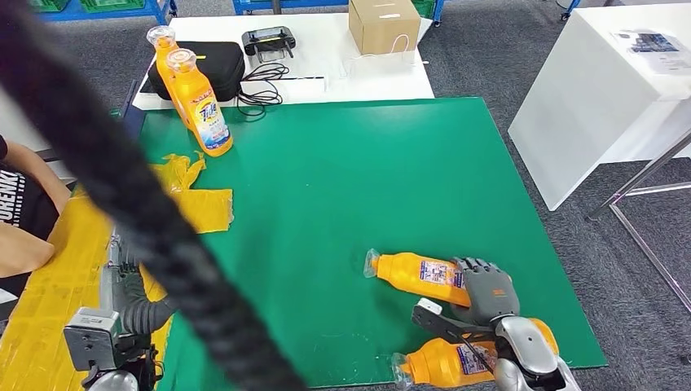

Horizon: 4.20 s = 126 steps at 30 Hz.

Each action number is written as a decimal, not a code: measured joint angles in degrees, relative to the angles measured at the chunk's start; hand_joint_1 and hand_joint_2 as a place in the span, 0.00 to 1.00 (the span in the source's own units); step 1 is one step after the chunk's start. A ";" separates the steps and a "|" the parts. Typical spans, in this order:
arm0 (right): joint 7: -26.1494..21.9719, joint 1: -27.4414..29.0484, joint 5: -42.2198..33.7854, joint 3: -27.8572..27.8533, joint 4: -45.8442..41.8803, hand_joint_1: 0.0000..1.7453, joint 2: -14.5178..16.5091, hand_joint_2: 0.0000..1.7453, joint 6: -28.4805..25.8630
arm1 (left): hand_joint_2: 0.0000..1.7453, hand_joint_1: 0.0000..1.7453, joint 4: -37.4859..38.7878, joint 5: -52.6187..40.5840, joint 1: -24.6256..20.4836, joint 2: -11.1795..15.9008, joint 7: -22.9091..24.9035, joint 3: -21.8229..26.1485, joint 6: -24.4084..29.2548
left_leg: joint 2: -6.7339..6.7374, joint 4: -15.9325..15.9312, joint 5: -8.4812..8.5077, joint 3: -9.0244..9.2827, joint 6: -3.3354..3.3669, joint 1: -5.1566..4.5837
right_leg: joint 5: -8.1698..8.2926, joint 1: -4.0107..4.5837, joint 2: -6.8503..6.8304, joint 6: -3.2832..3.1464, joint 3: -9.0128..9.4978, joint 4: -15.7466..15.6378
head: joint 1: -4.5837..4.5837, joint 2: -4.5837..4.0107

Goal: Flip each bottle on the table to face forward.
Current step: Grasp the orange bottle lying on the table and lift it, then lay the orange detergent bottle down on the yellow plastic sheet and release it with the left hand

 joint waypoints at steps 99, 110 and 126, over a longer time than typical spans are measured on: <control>-22.50 -22.90 -26.39 26.50 19.78 0.00 26.72 1.00 -16.90 | 1.00 1.00 12.39 13.20 -18.44 0.61 6.23 -16.45 -10.22 | 0.01 0.00 0.13 -0.11 -0.11 0.04 | 0.02 0.04 0.00 -0.01 -0.15 0.06 | 0.00 0.00; -18.38 -16.96 -19.49 22.54 4.54 0.00 20.62 1.00 -13.83 | 1.00 1.00 16.09 -30.26 -23.31 6.07 11.01 -9.04 11.13 | 0.01 0.00 0.13 -0.11 -0.11 0.05 | 0.02 0.04 0.01 -0.01 -0.15 0.06 | 0.00 0.00; -18.87 -12.77 -19.59 21.55 -10.01 0.00 8.88 1.00 -0.53 | 1.00 1.00 39.30 -61.67 -24.63 13.65 19.47 -9.96 17.12 | 0.04 0.00 0.12 -0.11 -0.11 0.03 | 0.02 0.03 0.02 -0.01 -0.17 0.05 | 0.00 0.00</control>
